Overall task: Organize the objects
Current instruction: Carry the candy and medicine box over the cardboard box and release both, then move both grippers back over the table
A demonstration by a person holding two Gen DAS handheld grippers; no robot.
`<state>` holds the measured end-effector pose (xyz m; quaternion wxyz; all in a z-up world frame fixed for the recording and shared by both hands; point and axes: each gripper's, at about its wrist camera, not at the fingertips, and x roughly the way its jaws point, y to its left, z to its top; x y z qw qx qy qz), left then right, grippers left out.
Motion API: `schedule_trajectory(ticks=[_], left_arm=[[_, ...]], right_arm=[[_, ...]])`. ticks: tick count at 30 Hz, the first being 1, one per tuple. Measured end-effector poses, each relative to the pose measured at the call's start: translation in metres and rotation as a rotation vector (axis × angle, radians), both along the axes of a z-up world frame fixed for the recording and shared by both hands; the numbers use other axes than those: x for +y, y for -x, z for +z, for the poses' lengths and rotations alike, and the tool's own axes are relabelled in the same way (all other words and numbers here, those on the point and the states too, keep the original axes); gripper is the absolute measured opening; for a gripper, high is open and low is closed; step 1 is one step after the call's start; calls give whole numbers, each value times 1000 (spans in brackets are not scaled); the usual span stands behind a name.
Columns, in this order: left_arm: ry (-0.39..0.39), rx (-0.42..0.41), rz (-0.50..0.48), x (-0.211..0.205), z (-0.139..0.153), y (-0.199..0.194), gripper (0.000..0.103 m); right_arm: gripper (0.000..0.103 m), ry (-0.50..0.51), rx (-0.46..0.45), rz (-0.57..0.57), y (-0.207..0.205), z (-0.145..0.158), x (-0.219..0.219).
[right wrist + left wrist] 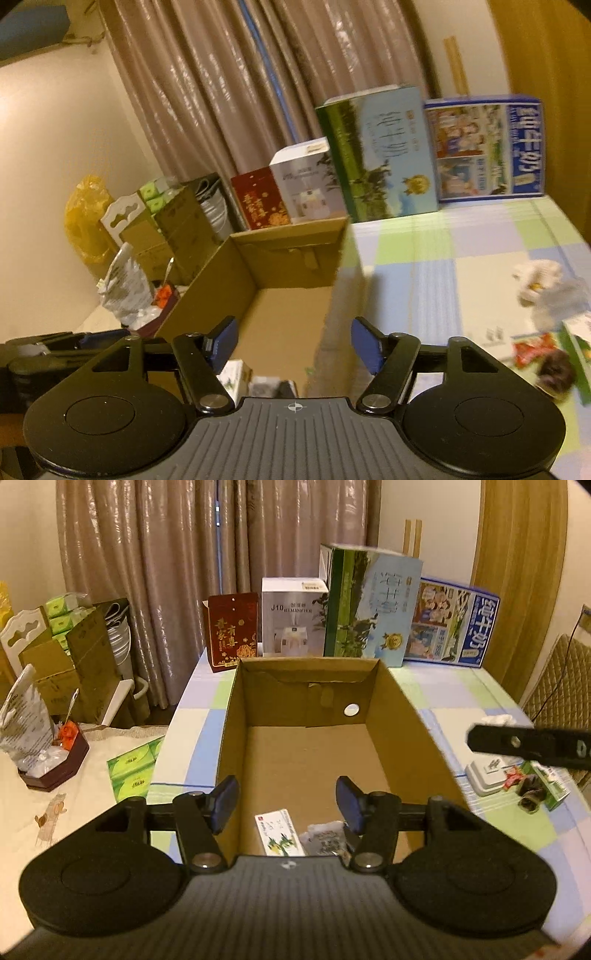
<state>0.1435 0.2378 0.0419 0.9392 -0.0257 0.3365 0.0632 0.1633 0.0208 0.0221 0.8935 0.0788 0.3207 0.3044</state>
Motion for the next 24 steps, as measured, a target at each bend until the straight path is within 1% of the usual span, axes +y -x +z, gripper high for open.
schedule_trajectory(ticks=[9, 10, 11, 12, 13, 14, 16, 18, 21, 23, 24], left_arm=[[23, -37, 5, -40, 27, 50, 61], [21, -43, 1, -47, 30, 56, 65], [20, -48, -3, -53, 32, 61, 68], [20, -54, -6, -60, 34, 67, 70], [21, -58, -15, -67, 36, 72, 72], [27, -64, -25, -75, 38, 78, 76], [40, -74, -37, -88, 40, 86, 81], [47, -75, -60, -103, 41, 91, 82], [60, -76, -92, -125, 39, 98, 88], [64, -74, -119, -141, 37, 100, 94], [64, -73, -134, -148, 37, 100, 95]], right_arm=[[81, 27, -53, -65, 64, 18, -62], [82, 37, -60, -67, 72, 19, -67], [86, 47, -67, -71, 79, 19, -74], [88, 54, -69, -78, 86, 19, -81], [89, 56, -69, -86, 92, 19, -88], [91, 58, -65, -97, 97, 18, -95], [92, 70, -57, -119, 104, 16, -109], [93, 87, -57, -149, 110, 14, -124], [94, 110, -62, -197, 115, 13, -147], [95, 117, -66, -227, 118, 12, -162], [95, 119, -65, -243, 119, 13, -170]])
